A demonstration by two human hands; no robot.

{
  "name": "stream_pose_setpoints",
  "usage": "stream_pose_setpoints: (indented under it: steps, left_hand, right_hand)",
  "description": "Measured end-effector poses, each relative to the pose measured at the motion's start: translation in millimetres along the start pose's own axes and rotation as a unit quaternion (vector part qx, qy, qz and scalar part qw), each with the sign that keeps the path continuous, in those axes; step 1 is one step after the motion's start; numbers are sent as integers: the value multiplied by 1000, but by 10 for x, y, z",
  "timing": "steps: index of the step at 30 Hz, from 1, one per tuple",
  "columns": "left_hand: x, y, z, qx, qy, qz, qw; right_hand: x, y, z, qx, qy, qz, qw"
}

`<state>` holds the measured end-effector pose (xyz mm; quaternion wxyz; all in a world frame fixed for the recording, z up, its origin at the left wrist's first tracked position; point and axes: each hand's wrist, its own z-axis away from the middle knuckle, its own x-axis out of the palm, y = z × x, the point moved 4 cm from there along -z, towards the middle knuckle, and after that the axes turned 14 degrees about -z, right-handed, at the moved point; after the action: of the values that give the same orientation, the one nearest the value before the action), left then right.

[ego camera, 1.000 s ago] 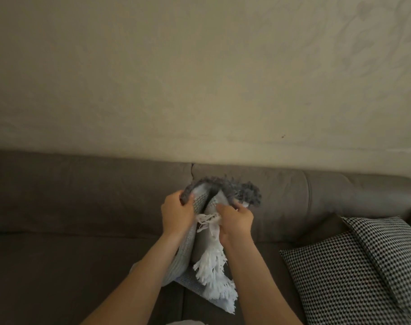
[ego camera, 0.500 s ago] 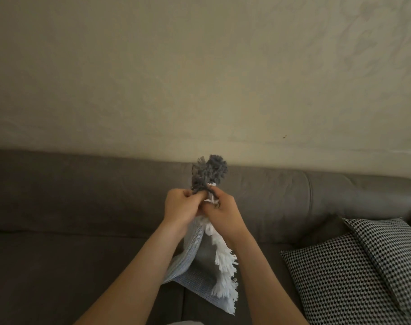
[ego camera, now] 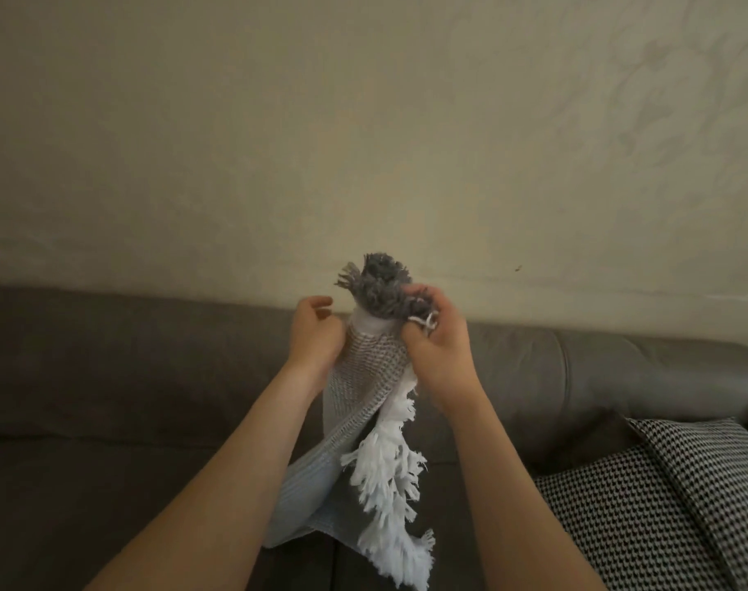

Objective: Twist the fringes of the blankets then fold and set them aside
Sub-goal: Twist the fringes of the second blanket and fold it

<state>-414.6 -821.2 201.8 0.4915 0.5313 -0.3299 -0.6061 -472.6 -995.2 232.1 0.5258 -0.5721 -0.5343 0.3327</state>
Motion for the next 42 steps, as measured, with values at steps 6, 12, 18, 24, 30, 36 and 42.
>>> stream_pose_setpoints:
  steps: [6, 12, 18, 24, 30, 36, 42]
  left_hand:
    - [18, 361, -164, -30, -143, 130, 981]
    - [146, 596, -134, 3, -291, 114, 950]
    - [235, 544, 44, 20, -372, 76, 925]
    - [6, 315, -55, 36, -280, 167, 945]
    - [-172, 407, -115, 93, -207, 167, 959]
    - [-266, 548, -100, 165, 23, 101, 981]
    - [-406, 377, -173, 147, 217, 13, 965]
  right_hand:
    - [21, -724, -256, -32, 58, -166, 984]
    - [-8, -1111, -363, 5, 66, -294, 953]
    - [-29, -1236, -404, -24, 33, -260, 965]
    - [-325, -1025, -459, -18, 173, -208, 963]
    - [-468, -936, -423, -63, 195, -123, 971]
    - [-549, -991, -380, -102, 121, 221, 962]
    - [-413, -864, -331, -59, -8, 151, 987]
